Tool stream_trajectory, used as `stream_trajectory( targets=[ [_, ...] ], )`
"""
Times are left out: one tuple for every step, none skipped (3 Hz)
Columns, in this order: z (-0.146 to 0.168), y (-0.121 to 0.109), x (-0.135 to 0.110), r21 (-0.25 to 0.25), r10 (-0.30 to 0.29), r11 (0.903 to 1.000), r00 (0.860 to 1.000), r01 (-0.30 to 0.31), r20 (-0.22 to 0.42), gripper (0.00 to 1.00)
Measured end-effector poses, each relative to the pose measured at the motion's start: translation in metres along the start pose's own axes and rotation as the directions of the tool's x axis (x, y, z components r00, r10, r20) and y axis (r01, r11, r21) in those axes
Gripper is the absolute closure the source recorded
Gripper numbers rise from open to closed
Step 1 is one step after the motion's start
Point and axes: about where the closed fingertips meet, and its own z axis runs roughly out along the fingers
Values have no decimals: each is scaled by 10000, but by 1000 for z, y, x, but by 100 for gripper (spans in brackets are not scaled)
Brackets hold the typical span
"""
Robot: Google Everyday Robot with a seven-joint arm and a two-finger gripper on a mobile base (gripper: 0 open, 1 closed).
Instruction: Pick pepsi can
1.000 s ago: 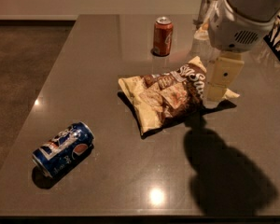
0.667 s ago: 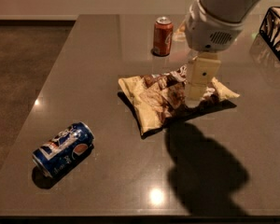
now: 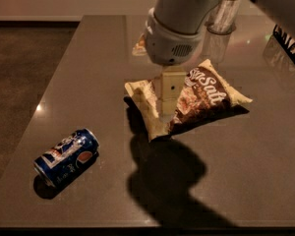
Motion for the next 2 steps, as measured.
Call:
stream_trajectory(
  targets=[
    [17, 15, -44, -410, -1397, 9892, 9899, 1406, 228, 0],
    [42, 33, -81, -952, -2536, 9623, 9670, 2548, 246, 0]
  ],
)
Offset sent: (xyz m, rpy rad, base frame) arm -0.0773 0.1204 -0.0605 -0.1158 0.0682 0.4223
